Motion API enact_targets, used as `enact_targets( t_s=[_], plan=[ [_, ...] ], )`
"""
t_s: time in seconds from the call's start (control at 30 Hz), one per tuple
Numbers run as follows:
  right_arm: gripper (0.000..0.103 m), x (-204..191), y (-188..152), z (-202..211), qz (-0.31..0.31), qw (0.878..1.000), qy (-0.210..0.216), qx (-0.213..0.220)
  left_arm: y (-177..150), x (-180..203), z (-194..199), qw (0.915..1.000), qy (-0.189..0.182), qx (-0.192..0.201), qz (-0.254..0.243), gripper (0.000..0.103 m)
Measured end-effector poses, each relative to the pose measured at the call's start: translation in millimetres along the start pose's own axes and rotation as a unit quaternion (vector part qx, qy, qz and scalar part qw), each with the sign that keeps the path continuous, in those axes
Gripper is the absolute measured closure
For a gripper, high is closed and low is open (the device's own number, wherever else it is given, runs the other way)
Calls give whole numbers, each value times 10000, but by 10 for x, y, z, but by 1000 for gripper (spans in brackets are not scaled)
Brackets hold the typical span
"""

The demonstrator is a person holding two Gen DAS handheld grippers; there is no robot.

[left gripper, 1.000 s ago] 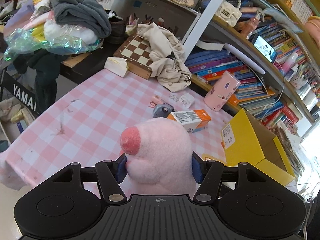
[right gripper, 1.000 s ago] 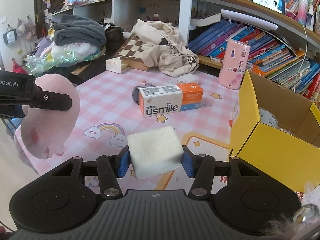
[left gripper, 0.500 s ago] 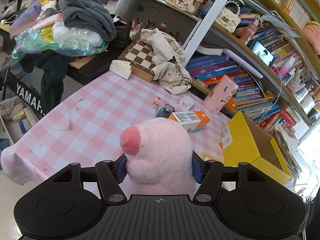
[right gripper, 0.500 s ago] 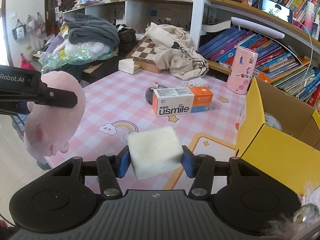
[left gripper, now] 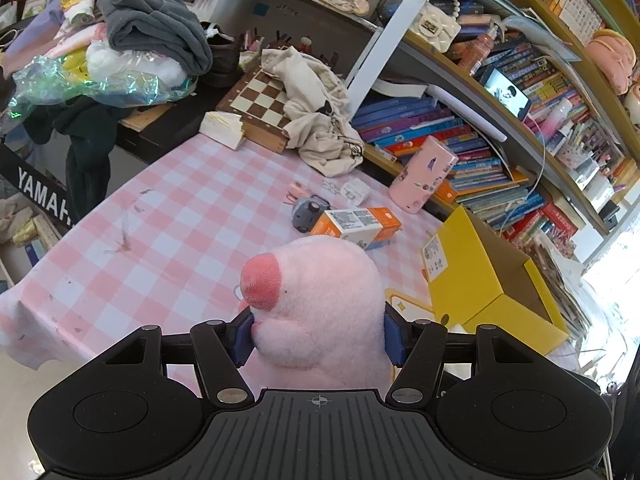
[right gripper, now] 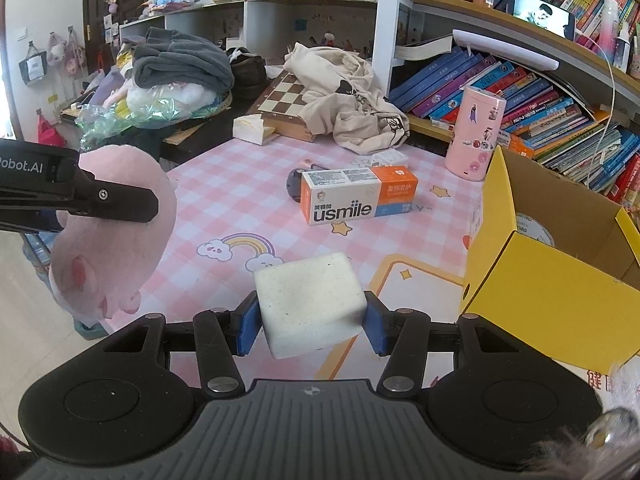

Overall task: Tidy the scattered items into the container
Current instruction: 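Lift and carry the pig and sponge with both tools toward the yellow box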

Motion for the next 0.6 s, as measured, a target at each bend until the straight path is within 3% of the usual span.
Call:
enact_targets(
  t_s=[0.6],
  plan=[
    [53, 156, -204, 121, -191, 9994, -234, -174, -172, 147, -103, 9992, -234, -332, -30, 42]
  ],
)
Point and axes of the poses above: each gripper's, at about its wrist camera, not at the fingertips, and z roughly against the way its jaws point, x to its right, y to its top, the point moved 6 cm from there along -z, roughly the way its jaws point, and after that the axes turned 4 degrees about -x, right-handed, at the moved point
